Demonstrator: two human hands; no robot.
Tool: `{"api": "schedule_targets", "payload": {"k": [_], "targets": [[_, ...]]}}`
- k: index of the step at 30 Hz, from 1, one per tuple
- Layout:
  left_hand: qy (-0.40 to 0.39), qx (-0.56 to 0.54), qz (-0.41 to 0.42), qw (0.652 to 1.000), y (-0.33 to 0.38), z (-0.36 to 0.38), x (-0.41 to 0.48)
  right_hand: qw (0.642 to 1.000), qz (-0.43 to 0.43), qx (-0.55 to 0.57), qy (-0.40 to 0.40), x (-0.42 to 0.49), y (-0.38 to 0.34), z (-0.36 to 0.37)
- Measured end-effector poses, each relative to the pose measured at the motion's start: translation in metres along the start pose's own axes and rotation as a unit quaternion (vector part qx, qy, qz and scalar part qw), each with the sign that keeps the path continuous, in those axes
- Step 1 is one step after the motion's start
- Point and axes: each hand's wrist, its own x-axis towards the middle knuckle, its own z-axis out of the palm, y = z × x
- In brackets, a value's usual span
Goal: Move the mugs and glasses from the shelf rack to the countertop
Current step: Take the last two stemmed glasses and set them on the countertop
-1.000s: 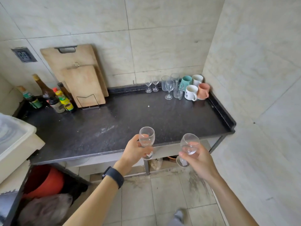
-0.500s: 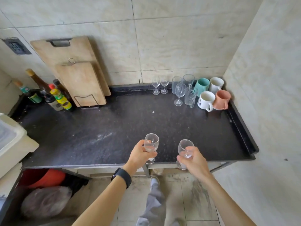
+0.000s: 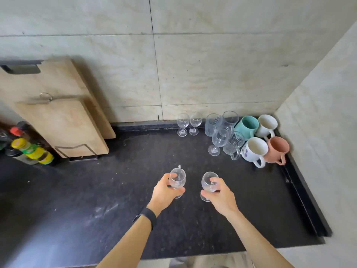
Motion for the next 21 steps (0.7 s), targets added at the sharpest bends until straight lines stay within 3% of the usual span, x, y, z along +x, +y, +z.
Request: {"api": "schedule_targets", "payload": {"k": [10, 21], "targets": [[0.063, -0.021, 0.016, 0.998, 0.062, 0.008, 0.136, 0.995, -0.041, 0.061, 0.062, 0.143, -0.061, 0.019], [0.089, 0.022, 0.045, 0.995, 0.082, 0.022, 0.202, 0.983, -0.072, 0.154, 0.071, 0.215, -0.084, 0.027]]}}
